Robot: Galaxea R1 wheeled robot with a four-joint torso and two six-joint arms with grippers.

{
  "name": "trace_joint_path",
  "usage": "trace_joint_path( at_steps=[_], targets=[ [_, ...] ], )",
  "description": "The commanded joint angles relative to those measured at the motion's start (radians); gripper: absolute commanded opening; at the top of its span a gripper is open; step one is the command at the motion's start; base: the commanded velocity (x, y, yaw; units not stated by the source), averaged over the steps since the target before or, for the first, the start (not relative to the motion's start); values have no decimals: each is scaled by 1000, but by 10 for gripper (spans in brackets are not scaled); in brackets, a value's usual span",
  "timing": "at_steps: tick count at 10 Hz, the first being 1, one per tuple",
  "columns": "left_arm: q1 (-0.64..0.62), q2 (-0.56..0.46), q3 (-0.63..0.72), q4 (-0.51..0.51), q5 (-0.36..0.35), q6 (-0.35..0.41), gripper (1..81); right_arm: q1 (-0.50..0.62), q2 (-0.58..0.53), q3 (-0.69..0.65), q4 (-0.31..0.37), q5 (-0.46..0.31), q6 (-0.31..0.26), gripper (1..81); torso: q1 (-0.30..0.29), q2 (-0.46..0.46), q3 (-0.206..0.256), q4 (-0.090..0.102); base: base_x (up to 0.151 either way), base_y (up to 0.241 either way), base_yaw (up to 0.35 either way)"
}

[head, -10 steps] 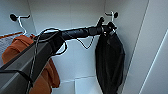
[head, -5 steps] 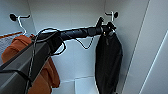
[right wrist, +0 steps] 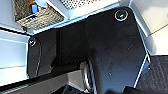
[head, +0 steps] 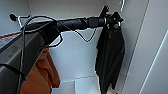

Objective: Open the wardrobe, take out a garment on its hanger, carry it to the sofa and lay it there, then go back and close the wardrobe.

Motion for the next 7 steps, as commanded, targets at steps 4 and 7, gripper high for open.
trace_joint_path(
  at_steps=[4,7],
  targets=[
    [-192,-87,60,35,-27,18,10,48,1,12,-3,-48,-3,811,0,0,0,70,0,0,0],
    [-167,-130,150,47,-10,20,10,48,2,12,-2,-45,-3,811,0,0,0,129,0,0,0]
  ],
)
